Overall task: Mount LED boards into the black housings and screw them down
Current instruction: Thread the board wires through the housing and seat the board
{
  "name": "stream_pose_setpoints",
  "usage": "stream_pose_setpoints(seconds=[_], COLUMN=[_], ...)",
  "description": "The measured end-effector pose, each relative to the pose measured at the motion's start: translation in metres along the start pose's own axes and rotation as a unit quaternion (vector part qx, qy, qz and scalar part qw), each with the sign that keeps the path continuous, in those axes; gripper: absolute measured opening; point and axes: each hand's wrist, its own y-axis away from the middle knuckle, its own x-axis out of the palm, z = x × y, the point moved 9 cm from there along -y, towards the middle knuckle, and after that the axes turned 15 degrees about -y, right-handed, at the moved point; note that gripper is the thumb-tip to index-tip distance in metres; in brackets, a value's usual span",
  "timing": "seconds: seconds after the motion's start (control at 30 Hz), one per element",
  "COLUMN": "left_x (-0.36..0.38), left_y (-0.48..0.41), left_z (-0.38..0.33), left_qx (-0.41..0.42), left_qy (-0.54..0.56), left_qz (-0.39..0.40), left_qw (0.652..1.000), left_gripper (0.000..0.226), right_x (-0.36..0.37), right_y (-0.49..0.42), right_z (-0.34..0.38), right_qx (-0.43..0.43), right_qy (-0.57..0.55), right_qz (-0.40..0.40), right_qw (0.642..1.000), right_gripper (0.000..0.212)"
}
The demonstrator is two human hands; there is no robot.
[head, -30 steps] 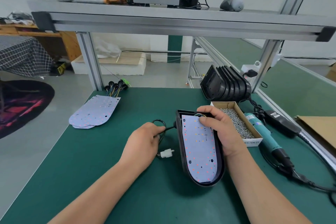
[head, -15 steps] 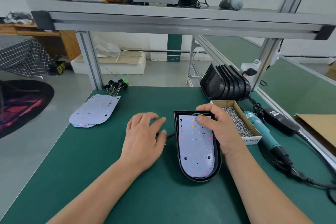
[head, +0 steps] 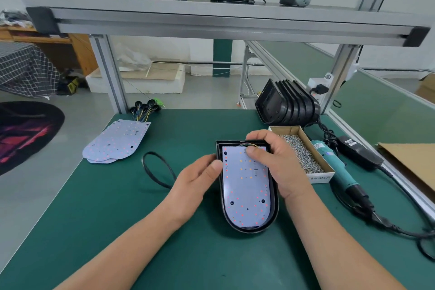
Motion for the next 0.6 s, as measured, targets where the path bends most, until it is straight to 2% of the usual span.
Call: stream_pose_setpoints(seconds=[0.17,0.3,0.47,0.6], left_x=[0.004,0.006,0.004,0.003], left_y=[0.000,0.000,0.002,0.002], left_z=[0.010,0.010,0.014,0.013], left_qx=[-0.056,-0.060,-0.056,-0.055], left_qy=[0.025,0.014,0.034,0.057], left_qz=[-0.018,-0.028,-0.050,-0.051], left_qw=[0.998,0.998,0.997,0.996], left_gripper=[0.034,0.047,0.032,0.026], right_x=[0.010,0.021,0.019,0.020], right_y=[0.001,-0.001,0.002,0.004], right_z=[0.004,0.006,0.004,0.002], right_qx=[0.008,0.018,0.059,0.057], right_qy=[0.084,0.181,0.174,0.152], right_qz=[0.023,0.048,0.079,0.091], right_qw=[0.996,0.982,0.980,0.982], right_gripper=[0.045,0.034,0.029,0.030])
